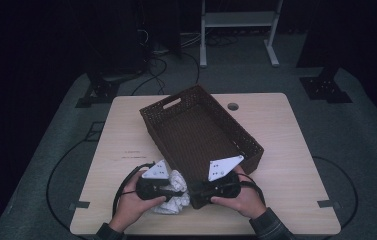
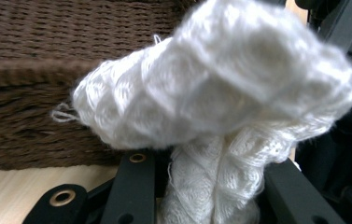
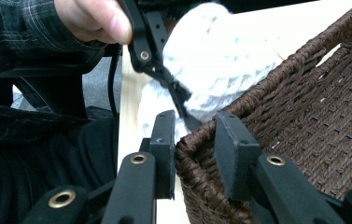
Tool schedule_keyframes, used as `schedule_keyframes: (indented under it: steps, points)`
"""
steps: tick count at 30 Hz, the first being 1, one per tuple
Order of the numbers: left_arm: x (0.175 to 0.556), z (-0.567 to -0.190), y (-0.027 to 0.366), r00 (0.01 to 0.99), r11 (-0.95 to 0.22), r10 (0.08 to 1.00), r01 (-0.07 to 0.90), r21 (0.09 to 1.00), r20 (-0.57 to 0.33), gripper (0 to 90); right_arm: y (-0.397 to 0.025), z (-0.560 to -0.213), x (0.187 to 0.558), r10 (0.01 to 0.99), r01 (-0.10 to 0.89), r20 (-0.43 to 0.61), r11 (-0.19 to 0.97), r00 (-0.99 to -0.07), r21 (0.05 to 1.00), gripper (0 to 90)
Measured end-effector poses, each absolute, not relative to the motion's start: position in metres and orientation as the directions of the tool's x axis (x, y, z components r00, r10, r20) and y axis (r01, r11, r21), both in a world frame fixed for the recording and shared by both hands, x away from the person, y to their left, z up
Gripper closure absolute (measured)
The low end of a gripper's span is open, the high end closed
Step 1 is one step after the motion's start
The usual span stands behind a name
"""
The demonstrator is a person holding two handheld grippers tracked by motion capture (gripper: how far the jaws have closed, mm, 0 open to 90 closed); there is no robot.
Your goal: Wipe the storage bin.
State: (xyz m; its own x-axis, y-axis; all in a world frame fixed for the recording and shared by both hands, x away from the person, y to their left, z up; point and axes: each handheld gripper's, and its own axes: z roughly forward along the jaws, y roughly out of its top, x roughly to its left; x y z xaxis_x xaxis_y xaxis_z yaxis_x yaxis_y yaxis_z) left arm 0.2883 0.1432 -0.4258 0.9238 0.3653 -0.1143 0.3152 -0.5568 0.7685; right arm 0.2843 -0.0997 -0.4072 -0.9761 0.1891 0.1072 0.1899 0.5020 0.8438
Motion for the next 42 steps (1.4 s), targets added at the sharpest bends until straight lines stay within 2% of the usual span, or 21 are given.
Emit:
schedule_keyframes:
  steps: [10, 17, 22, 25, 29, 36, 39, 42]
  points:
    - [0.284, -0.442, 0.130, 0.935, -0.602, 0.335, 0.310, 0.736, -0.120, 68.7, -0.100, -0.407, 0.285, 0.189, 0.189, 0.106, 0.503, -0.976, 0.844, 68.7]
    - [0.286, -0.451, 0.130, 0.931, -0.592, 0.333, 0.329, 0.735, -0.149, 68.6, -0.101, -0.407, 0.285, 0.188, 0.190, 0.108, 0.503, -0.976, 0.843, 68.8]
    - [0.284, -0.470, 0.120, 0.938, -0.676, 0.315, 0.330, 0.659, -0.146, 68.6, -0.101, -0.407, 0.285, 0.190, 0.191, 0.108, 0.503, -0.976, 0.843, 68.9]
    - [0.284, -0.473, 0.120, 0.935, -0.675, 0.319, 0.338, 0.656, -0.153, 68.6, -0.101, -0.407, 0.285, 0.190, 0.191, 0.108, 0.502, -0.976, 0.843, 68.8]
    - [0.287, -0.467, 0.128, 0.933, -0.662, 0.329, 0.336, 0.670, -0.143, 68.6, -0.101, -0.407, 0.286, 0.188, 0.195, 0.114, 0.500, -0.976, 0.844, 68.6]
    - [0.295, -0.457, 0.158, 0.905, -0.624, 0.408, 0.373, 0.687, -0.121, 68.1, -0.111, -0.399, 0.286, 0.175, 0.187, 0.114, 0.485, -0.978, 0.854, 69.4]
    - [0.297, -0.457, 0.166, 0.895, -0.615, 0.429, 0.387, 0.687, -0.121, 68.0, -0.117, -0.395, 0.286, 0.188, 0.183, 0.102, 0.482, -0.977, 0.857, 71.5]
    - [0.299, -0.457, 0.180, 0.877, -0.598, 0.465, 0.415, 0.686, -0.125, 67.7, -0.131, -0.389, 0.288, 0.227, 0.190, 0.089, 0.471, -0.970, 0.861, 79.4]
